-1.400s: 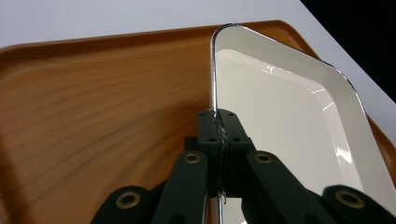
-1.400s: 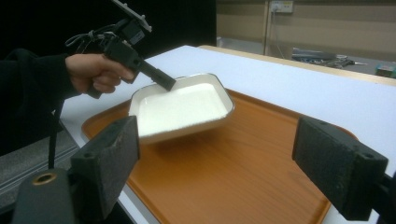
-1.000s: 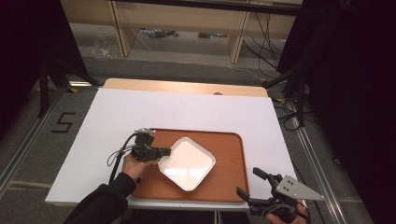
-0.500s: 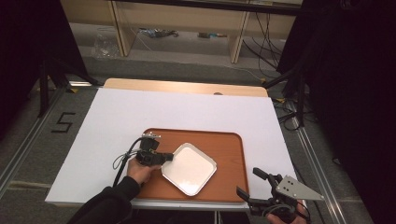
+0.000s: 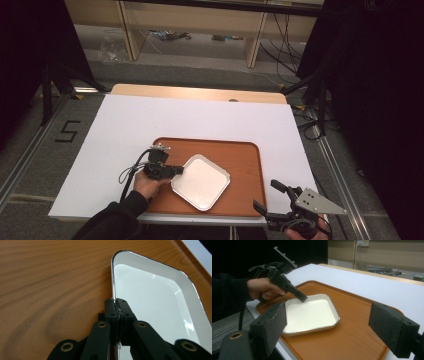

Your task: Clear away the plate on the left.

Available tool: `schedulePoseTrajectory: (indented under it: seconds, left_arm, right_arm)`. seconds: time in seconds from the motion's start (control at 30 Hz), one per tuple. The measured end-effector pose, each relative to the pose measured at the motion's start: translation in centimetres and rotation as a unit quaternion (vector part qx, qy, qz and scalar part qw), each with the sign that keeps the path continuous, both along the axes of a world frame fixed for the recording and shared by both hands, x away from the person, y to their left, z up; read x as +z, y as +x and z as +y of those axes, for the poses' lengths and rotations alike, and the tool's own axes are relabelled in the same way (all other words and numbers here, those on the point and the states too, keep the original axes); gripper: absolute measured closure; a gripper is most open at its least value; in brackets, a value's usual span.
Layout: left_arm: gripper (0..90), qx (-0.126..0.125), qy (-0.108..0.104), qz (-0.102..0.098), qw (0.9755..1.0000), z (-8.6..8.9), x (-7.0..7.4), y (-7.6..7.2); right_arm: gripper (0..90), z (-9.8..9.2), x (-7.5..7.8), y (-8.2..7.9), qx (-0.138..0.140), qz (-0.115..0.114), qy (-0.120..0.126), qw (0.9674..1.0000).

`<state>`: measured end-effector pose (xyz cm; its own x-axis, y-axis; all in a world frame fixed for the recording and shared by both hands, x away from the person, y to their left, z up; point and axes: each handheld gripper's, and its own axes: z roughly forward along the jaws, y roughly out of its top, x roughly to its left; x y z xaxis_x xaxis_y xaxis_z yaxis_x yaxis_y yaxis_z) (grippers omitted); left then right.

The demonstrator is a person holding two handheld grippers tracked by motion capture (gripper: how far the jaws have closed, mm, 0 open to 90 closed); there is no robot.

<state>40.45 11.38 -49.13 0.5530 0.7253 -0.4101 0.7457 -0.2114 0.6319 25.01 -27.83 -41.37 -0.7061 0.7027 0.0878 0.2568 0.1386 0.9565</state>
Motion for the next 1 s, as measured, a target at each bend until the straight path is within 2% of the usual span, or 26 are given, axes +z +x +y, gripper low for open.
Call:
schedulePoseTrajectory:
  seconds: [0.03, 0.07, 0.1, 0.13, 0.17, 0.2, 0.23, 0.27, 0.3, 0.33, 0.4, 0.43, 0.47, 0.5, 0.53, 0.57, 0.6, 0.63, 0.8, 0.83, 0.87, 0.93, 0.97, 1.0]
  left_arm:
    - [87.2, -0.004, 0.0, -0.008, 1.0, 0.1, -0.1, 0.0]
    - [87.1, -0.01, 0.002, -0.007, 0.9999, 0.2, 0.0, -0.1]
    - [87.0, -0.007, 0.001, -0.006, 1.0, 0.1, 0.0, -0.2]
    - [86.7, -0.009, 0.004, 0.002, 0.9999, 0.1, 0.1, -0.4]
    - [86.5, -0.011, 0.008, -0.006, 0.9999, 0.1, 0.1, -0.5]
    - [86.2, -0.01, 0.008, 0.002, 0.9999, 0.1, 0.2, -0.7]
    - [86.1, -0.014, 0.003, 0.0, 0.9999, 0.2, 0.2, -0.8]
    - [85.8, -0.009, 0.005, 0.003, 0.9999, 0.2, 0.2, -1.0]
    - [85.4, -0.016, 0.004, 0.006, 0.9999, 0.3, 0.2, -1.1]
    - [84.9, -0.015, 0.005, 0.01, 0.9998, 0.4, 0.2, -1.2]
    - [84.4, -0.023, -0.002, 0.0, 0.9997, 0.6, 0.1, -1.2]
    - [84.3, -0.042, -0.002, -0.014, 0.999, 0.8, 0.0, -1.1]
    - [84.1, -0.025, -0.002, -0.004, 0.9997, 0.8, 0.1, -1.4]
    - [83.8, -0.035, -0.001, -0.01, 0.9993, 0.9, 0.1, -1.4]
    - [83.4, -0.019, 0.004, 0.006, 0.9998, 0.9, 0.2, -1.8]
    - [83.0, -0.019, 0.006, 0.007, 0.9998, 1.0, 0.3, -2.0]
    - [82.8, -0.015, 0.007, 0.009, 0.9998, 1.0, 0.3, -2.2]
    - [82.6, -0.011, 0.01, 0.017, 0.9998, 1.1, 0.4, -2.5]
    - [80.3, -0.018, 0.012, 0.02, 0.9996, 1.4, 0.4, -3.1]
    - [80.0, -0.014, 0.013, 0.023, 0.9996, 1.4, 0.5, -3.4]
    - [79.6, -0.014, 0.012, 0.023, 0.9996, 1.4, 0.5, -3.5]
    - [78.6, -0.021, 0.01, 0.029, 0.9993, 1.6, 0.5, -3.7]
    - [78.1, -0.014, 0.004, 0.032, 0.9994, 1.5, 0.5, -4.0]
    - [77.6, -0.021, 0.005, 0.035, 0.9992, 1.6, 0.5, -4.1]
  right_arm:
    - [16.0, 0.0, 0.0, 0.0, 0.002, 0.001, 0.001, 1.0]
    - [16.0, -0.1, 0.1, -0.1, -0.002, -0.001, -0.006, 1.0]
    - [16.0, 0.0, 0.1, -0.1, -0.002, 0.006, -0.002, 1.0]
    - [16.0, 0.0, 0.0, 0.0, 0.0, -0.001, 0.0, 1.0]
    - [16.0, 0.0, 0.0, 0.0, 0.0, 0.001, 0.0, 1.0]
    - [16.0, 0.0, 0.0, 0.0, 0.0, 0.0, 0.001, 1.0]
    - [16.0, 0.0, 0.0, -0.1, 0.001, 0.001, 0.002, 1.0]
    - [16.0, -0.1, 0.1, -0.1, -0.004, -0.003, -0.007, 1.0]
    - [16.0, -0.1, 0.1, -0.1, -0.004, -0.002, -0.007, 1.0]
    - [16.0, 0.0, 0.0, 0.0, 0.001, 0.001, 0.001, 1.0]
    - [16.1, 0.1, 0.0, 0.0, 0.001, 0.0, 0.006, 1.0]
    - [16.1, 0.1, 0.0, 0.0, 0.002, 0.0, 0.006, 1.0]
    - [16.1, 0.0, 0.1, -0.1, -0.004, -0.003, -0.006, 1.0]
    - [16.1, -0.1, 0.1, -0.1, -0.003, -0.003, -0.007, 1.0]
    - [16.1, 0.0, 0.0, 0.0, -0.003, -0.002, -0.006, 1.0]
    - [16.1, 0.0, 0.0, 0.0, -0.003, -0.001, -0.006, 1.0]
    - [16.1, 0.0, 0.1, -0.3, 0.0, 0.019, 0.0, 0.9998]
    - [16.1, -0.1, 0.1, -0.1, -0.005, -0.004, -0.009, 0.9999]
    - [16.1, -0.1, 0.1, -0.1, -0.004, -0.003, -0.007, 1.0]
    - [16.1, -0.2, 0.2, -0.1, -0.006, -0.001, -0.016, 0.9999]
    - [16.1, 0.0, 0.1, -0.1, -0.004, -0.003, -0.008, 1.0]
    - [16.2, 0.0, 0.1, 0.0, -0.005, -0.002, -0.008, 1.0]
    - [16.1, -0.1, 0.1, -0.1, -0.005, -0.002, -0.007, 1.0]
    - [16.1, -0.2, 0.2, -0.1, -0.007, -0.002, -0.02, 0.9998]
